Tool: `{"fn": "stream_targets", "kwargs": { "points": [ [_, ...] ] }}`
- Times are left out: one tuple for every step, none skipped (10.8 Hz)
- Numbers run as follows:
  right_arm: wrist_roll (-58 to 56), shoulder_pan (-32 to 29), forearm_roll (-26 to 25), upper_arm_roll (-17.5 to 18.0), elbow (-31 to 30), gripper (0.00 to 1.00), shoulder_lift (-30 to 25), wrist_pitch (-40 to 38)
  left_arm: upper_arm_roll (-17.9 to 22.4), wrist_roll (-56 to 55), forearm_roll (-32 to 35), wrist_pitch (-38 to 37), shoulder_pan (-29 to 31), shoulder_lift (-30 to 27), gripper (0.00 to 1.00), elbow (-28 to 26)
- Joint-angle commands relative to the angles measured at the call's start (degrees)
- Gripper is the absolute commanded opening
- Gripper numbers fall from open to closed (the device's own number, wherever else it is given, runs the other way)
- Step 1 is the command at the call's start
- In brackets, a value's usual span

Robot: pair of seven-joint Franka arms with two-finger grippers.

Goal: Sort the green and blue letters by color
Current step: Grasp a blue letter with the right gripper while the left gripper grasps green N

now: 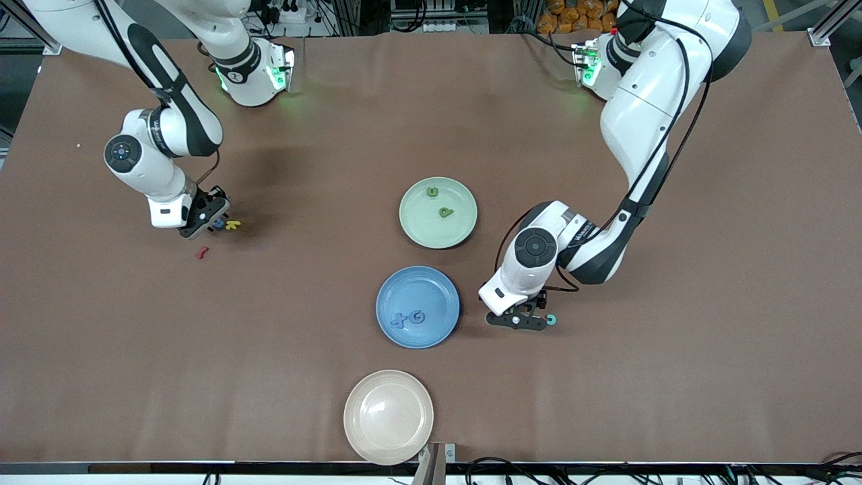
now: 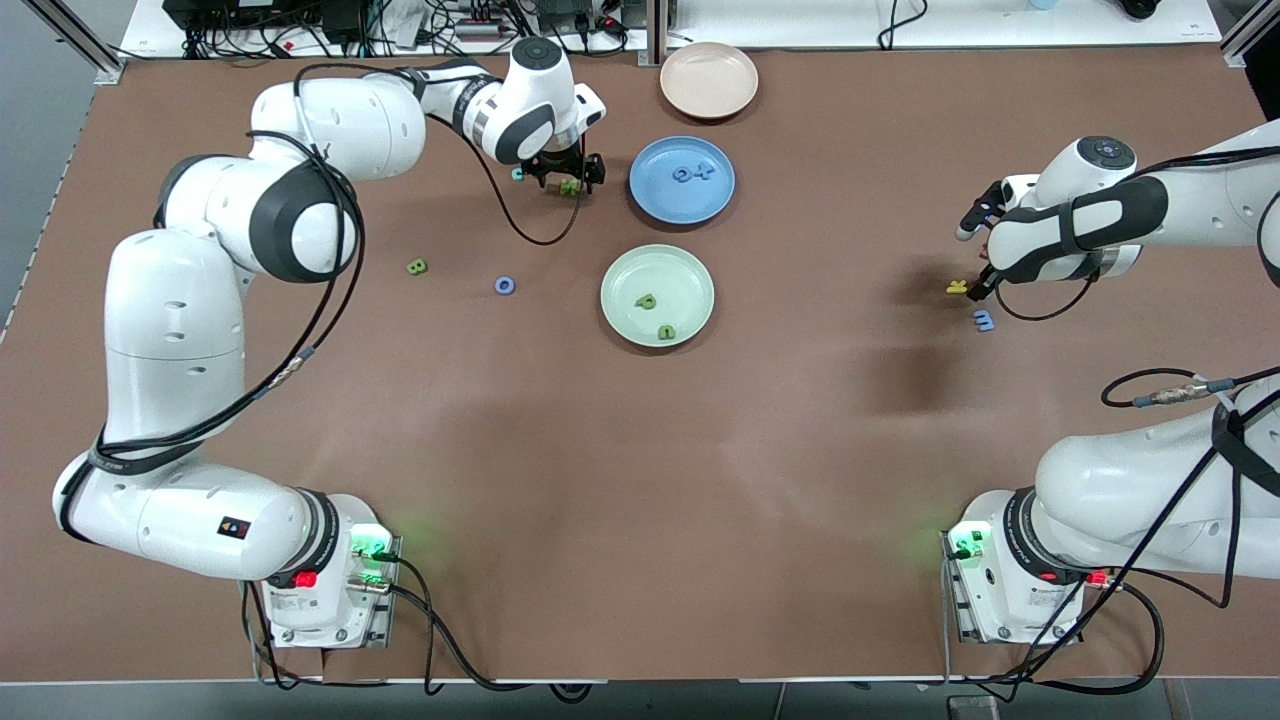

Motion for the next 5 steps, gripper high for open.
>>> {"fn": "stream_targets", "kwargs": {
  "points": [
    [-0.6, -1.0, -1.5, 0.1, -0.5, 0.52, 1.1, 1.9, 0.6, -3.1, -1.1, 0.0, -0.7, 0.9, 0.5, 1.2],
    [-0.7, -1.0, -1.5, 0.0, -0.5, 0.52, 1.3, 2.3, 0.6, -4.6, -1.0, 0.0, -0.8, 1.0, 0.0, 1.0],
    [-0.6, -1.0, -1.5, 0.0, -0.5, 0.52, 1.5, 2.4, 0.6, -4.8, -1.0, 0.0, -0.8, 1.0, 0.0, 1.0],
    [-0.6, -1.0, -1.6, 0.0, -0.5, 0.52, 1.6, 2.4, 0.6, -5.1, -1.0, 0.0, -1.0, 1.1, 0.0, 1.0],
    [-0.7, -1.0, -1.7, 0.0, -0.5, 0.51, 1.7, 2.8, 0.6, -5.2, -1.0, 0.0, -1.1, 1.1, 0.0, 1.0]
  ]
}}
